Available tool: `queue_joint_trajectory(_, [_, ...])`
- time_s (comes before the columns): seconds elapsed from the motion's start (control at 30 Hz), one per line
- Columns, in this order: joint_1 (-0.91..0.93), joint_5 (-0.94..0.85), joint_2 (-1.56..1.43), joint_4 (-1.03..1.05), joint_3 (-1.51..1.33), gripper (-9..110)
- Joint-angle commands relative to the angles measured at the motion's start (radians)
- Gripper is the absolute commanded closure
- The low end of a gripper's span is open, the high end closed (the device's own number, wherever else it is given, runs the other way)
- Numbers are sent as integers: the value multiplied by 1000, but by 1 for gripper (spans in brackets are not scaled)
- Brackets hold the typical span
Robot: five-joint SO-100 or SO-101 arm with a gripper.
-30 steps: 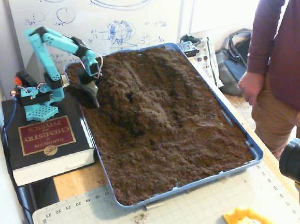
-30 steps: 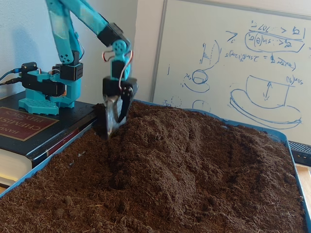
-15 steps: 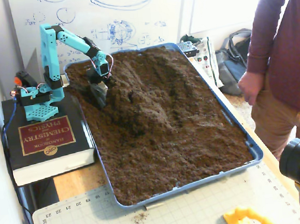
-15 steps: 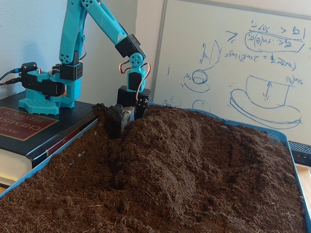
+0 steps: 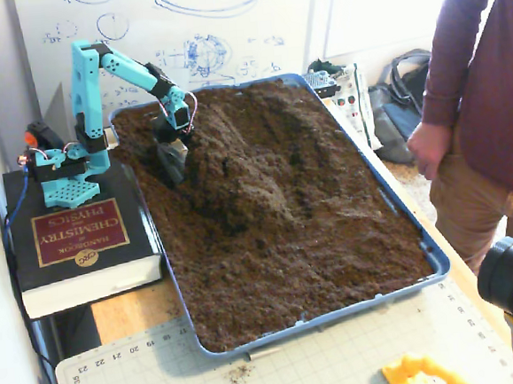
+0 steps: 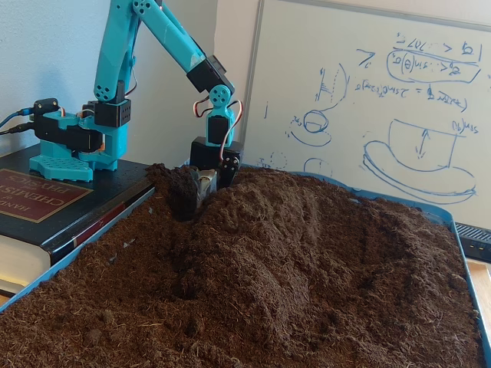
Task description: Build a berm.
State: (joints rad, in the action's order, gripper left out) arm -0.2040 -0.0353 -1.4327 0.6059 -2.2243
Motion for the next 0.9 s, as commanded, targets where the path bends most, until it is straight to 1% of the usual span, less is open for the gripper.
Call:
queue_joint_trajectory(0.0, [11, 0, -35, -103, 253, 101])
queue_joint_trajectory(0.43, [44, 0, -37, -103, 364, 101])
queue_joint_trajectory(0.87, [25, 2, -40, -91, 350, 101])
